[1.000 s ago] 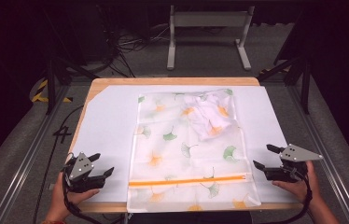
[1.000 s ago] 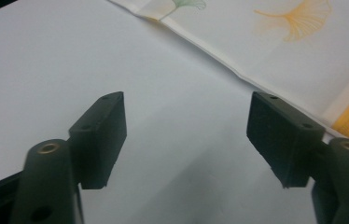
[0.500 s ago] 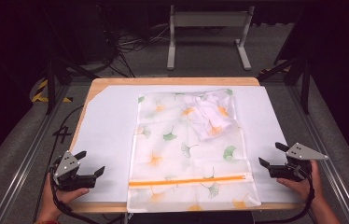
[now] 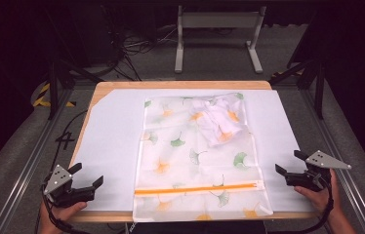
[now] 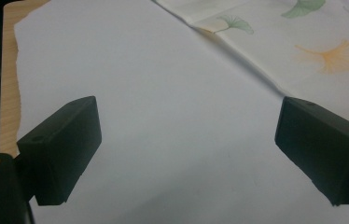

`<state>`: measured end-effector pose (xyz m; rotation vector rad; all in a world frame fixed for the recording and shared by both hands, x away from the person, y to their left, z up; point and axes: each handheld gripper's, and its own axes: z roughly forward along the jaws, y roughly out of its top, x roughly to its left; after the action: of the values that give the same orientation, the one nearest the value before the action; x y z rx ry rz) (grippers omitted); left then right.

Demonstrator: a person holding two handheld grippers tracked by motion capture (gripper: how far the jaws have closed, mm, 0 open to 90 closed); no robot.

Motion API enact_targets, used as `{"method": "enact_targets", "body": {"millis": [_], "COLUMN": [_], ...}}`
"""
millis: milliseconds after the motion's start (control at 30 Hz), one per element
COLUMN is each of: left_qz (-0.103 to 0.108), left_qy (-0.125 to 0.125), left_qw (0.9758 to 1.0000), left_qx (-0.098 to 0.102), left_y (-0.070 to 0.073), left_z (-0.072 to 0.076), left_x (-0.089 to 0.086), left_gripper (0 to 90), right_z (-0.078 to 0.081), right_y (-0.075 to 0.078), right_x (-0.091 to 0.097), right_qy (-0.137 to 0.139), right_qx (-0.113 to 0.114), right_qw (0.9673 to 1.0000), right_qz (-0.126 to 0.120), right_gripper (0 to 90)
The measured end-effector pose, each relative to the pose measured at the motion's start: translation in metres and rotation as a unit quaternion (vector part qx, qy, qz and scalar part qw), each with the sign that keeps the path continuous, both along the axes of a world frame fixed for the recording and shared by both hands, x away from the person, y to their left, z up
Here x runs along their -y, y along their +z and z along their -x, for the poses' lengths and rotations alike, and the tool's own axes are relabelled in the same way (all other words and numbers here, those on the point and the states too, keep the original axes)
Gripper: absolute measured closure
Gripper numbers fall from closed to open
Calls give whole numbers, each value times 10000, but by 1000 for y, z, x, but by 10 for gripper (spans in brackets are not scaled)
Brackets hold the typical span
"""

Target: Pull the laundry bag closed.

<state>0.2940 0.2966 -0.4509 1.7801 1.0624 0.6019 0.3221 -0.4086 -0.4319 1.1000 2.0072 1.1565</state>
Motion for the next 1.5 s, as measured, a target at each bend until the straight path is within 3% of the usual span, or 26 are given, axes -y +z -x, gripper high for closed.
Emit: {"method": "enact_targets", "body": {"millis": [67, 100, 200, 433, 1100, 1500], "left_qz": [2, 12, -124, -105, -391, -386], "left_qy": [-2, 11, 28, -75, -222, -293], "left_qw": [10000, 10000, 9999, 9999, 9989, 9988], "left_qx": [26, 1, -105, -79, -105, -62], "left_y": [1, 0, -1, 0, -1, 2], "left_z": [0, 0, 0, -1, -8, -10], "left_x": [0, 0, 3, 5, 14, 18], "left_gripper": [72, 71, 72, 71, 71, 68], "right_z": [0, 1, 4, 6, 9, 13], "right_y": [0, 0, 0, 0, -2, -3], "right_x": [-1, -2, -7, -12, -8, -6], "right_qy": [4, -8, 43, 73, 59, 20], "right_qx": [-3, -33, -2, -3, -2, -12], "right_qw": [10000, 9999, 9997, 9995, 9996, 9997], "right_qz": [13, 101, 255, 316, 283, 257], "right_gripper": [88, 132, 124, 108, 109, 108]}}
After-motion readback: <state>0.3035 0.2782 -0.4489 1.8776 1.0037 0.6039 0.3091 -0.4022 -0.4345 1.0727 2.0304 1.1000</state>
